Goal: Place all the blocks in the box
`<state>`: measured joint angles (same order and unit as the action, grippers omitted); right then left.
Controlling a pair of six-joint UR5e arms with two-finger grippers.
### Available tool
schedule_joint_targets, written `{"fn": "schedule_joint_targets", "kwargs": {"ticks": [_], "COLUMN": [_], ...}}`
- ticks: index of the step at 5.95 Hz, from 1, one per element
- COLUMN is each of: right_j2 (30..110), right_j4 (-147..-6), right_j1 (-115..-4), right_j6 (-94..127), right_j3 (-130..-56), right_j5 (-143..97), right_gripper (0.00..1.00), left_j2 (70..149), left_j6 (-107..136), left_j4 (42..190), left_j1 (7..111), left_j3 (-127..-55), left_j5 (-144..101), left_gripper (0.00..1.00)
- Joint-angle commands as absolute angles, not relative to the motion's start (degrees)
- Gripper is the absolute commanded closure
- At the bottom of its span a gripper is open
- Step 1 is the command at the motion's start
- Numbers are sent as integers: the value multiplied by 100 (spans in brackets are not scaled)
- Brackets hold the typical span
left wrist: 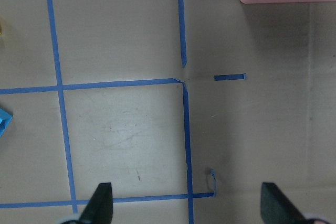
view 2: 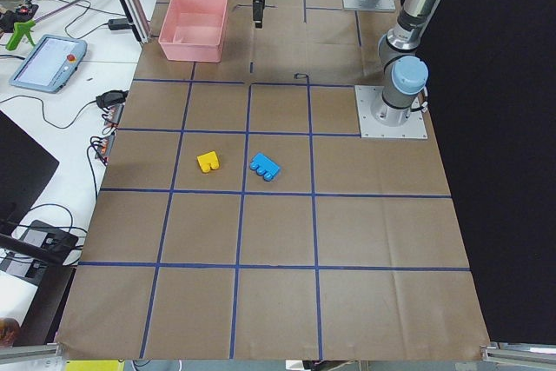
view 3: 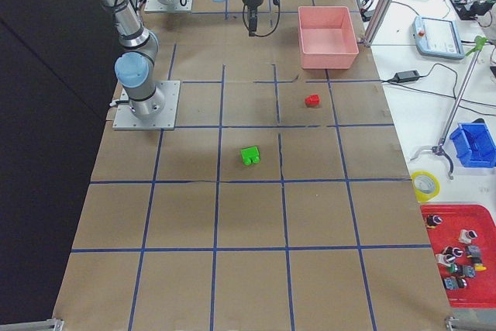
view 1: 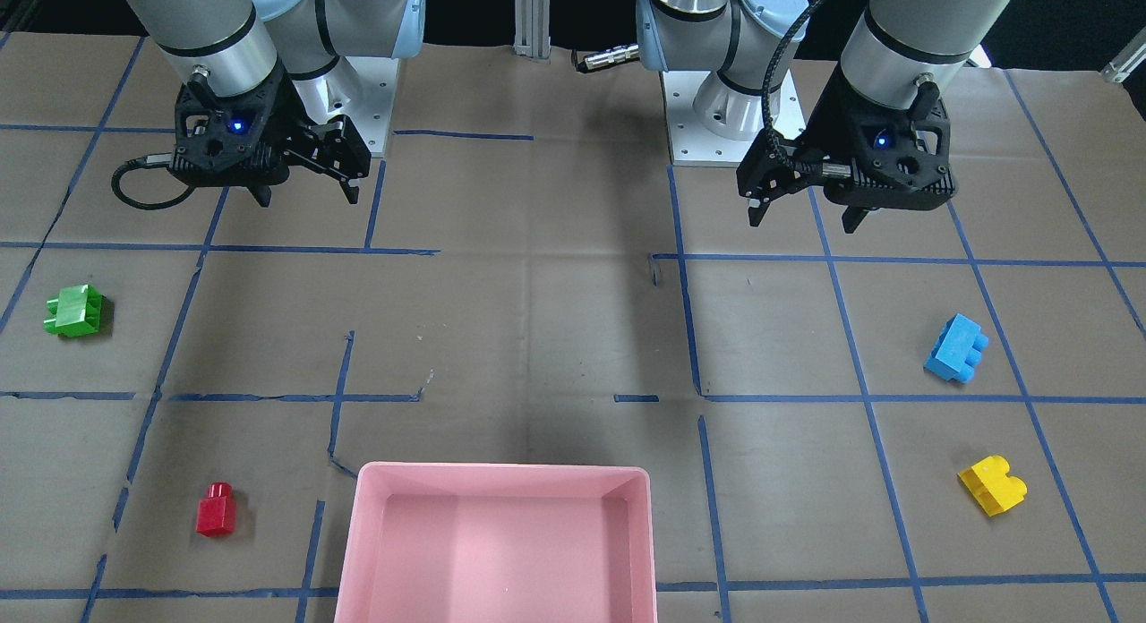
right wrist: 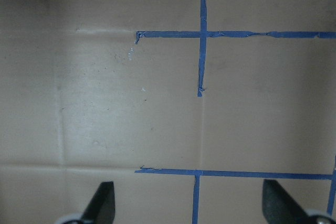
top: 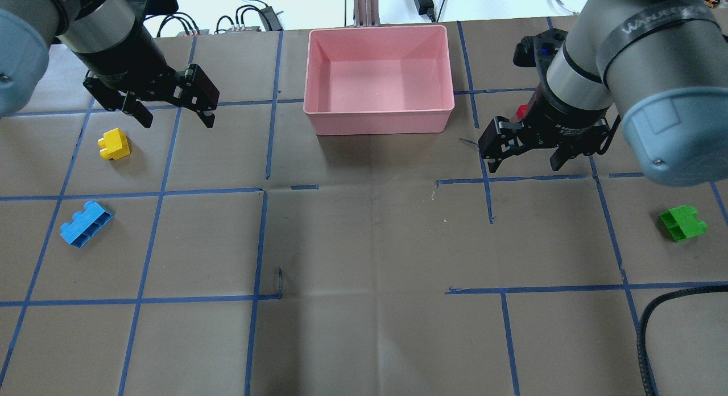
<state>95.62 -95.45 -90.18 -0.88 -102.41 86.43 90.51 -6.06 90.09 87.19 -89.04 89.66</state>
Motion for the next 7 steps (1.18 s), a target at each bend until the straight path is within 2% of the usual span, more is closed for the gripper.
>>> {"fn": "schedule_joint_targets", "kwargs": {"ticks": [1,7], "right_j2": [9484,9457], "right_j4": [-9545,-9571], "right_j1": [-9018,-9009], "right_j6": [-88,-105], "right_j3": [-10231,-10310], "right_j5": [8648,8719], "right_gripper": [0,0], "left_j2": [9053,9035], "left_j6": [-606,-615], "left_j4": [9009,8982], "left_j1": [8719,8719], "left_j3": [-8903,-8912], "left_j5": [8965,8974], "left_gripper": [0,0]}}
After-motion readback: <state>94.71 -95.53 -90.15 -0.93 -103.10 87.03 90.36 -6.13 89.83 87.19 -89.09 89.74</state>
